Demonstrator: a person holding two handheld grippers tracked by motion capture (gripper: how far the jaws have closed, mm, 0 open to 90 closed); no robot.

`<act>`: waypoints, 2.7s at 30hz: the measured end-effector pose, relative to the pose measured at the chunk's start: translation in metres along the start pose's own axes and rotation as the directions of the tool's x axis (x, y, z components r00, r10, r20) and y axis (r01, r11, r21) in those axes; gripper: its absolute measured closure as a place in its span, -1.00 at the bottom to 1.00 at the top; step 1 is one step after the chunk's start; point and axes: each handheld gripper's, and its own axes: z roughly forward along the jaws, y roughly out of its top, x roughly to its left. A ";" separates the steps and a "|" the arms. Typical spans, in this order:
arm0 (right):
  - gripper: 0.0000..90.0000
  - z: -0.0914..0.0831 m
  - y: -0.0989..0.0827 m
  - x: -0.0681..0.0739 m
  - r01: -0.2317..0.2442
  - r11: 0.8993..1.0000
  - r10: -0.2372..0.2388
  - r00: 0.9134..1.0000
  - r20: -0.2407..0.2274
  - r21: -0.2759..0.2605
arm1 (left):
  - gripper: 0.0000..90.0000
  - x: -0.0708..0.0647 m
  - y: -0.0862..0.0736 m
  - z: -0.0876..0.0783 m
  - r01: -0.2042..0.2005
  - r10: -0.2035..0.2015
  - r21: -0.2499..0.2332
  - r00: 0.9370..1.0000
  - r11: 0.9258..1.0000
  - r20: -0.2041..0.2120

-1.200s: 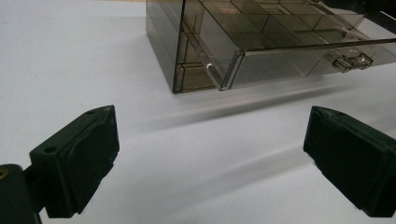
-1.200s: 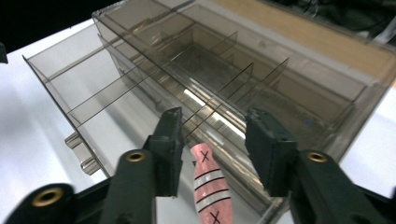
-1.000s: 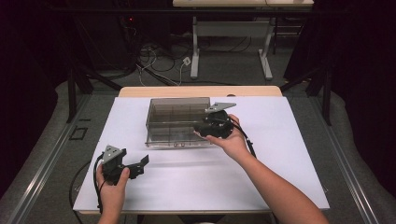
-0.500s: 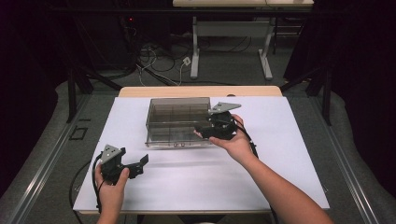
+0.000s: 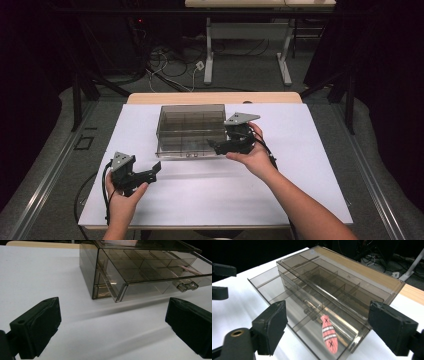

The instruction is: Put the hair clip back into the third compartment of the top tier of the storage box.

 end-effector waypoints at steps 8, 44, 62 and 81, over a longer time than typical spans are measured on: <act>-0.68 -0.012 -0.009 -0.007 -0.029 1.000 0.029 0.999 0.025 -0.001 | -0.99 -0.005 0.003 0.001 -0.019 0.019 -0.008 1.000 1.000 0.010; -1.00 -0.068 -0.071 -0.012 -0.025 0.999 0.027 0.993 0.112 -0.020 | -0.48 -0.021 0.003 -0.013 -0.038 0.040 -0.072 0.999 0.997 0.030; -1.00 -0.080 -0.126 -0.021 -0.026 0.998 0.035 0.984 0.176 -0.049 | -0.01 -0.026 0.001 -0.015 -0.010 0.009 -0.055 1.000 0.998 -0.016; -1.00 -0.073 -0.159 -0.035 -0.091 0.995 0.096 0.974 0.205 -0.032 | 0.48 -0.041 0.006 -0.012 0.012 -0.012 -0.001 1.000 1.000 -0.002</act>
